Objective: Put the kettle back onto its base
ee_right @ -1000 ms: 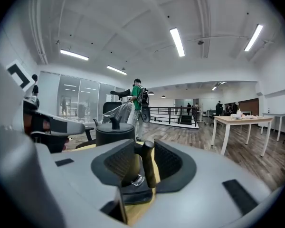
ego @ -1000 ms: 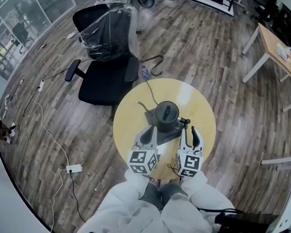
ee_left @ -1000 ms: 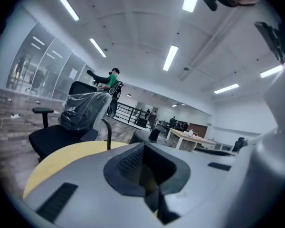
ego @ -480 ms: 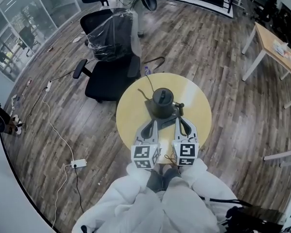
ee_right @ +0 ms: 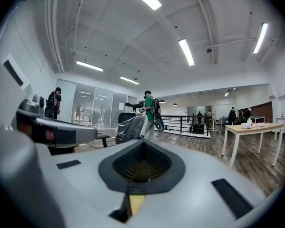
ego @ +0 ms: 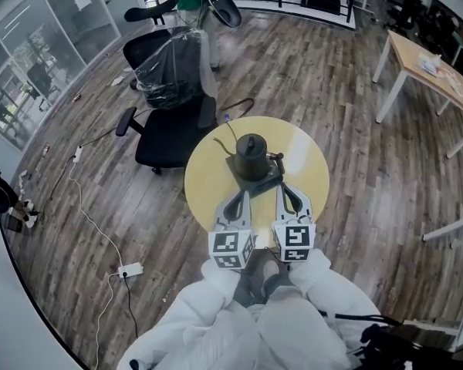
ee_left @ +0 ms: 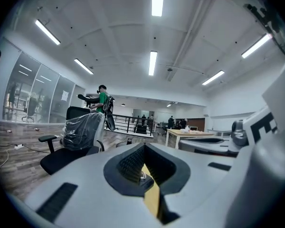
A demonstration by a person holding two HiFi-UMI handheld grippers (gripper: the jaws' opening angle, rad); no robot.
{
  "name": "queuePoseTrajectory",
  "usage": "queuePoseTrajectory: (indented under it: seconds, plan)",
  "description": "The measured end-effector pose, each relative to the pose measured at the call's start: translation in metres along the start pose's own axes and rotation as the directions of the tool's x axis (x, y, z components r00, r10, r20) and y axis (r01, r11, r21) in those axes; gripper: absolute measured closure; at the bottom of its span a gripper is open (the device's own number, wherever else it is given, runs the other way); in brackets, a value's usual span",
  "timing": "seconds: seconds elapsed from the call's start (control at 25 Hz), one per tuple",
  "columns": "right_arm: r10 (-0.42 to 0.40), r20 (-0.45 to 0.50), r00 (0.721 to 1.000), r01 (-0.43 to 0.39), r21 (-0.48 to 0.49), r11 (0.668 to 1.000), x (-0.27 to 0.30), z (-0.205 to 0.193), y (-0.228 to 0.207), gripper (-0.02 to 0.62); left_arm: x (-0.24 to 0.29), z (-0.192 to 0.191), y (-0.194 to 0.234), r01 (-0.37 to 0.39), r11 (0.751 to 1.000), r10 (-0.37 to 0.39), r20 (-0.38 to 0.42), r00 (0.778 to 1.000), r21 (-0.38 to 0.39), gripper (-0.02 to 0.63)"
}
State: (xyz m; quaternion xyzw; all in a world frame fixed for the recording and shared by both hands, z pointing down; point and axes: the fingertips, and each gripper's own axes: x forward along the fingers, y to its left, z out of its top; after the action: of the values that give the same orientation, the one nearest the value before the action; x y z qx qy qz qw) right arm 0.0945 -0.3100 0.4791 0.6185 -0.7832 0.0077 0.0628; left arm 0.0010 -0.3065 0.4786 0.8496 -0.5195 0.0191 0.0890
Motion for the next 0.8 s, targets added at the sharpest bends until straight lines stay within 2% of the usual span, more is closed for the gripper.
queuePoseTrajectory:
  seconds: [0.12, 0.32, 0.52, 0.8]
  plan:
    - [-0.028, 0.006, 1.0, 0.028, 0.008, 1.0, -0.031, -0.002, 0.018, 0.583, -0.031, -0.004, -0.009, 0.03, 1.0, -0.03, 0.016, 0.999, -0.001, 0.606]
    - [-0.075, -0.027, 0.997, 0.075, 0.022, 0.997, -0.082, -0.017, 0.051, 0.583, -0.083, -0.018, -0.016, 0.053, 0.997, -0.053, -0.002, 0.999, -0.052, 0.606]
    - [-0.063, -0.025, 0.998, 0.063, 0.01, 0.998, -0.112, -0.011, 0.07, 0.583, -0.118, -0.021, -0.019, 0.04, 0.997, -0.041, -0.01, 0.999, -0.065, 0.606]
    - [-0.032, 0.004, 0.999, 0.032, -0.008, 0.999, -0.125, 0.008, 0.069, 0.583, -0.132, -0.012, -0.034, 0.021, 0.998, -0.021, 0.003, 1.0, -0.051, 0.606]
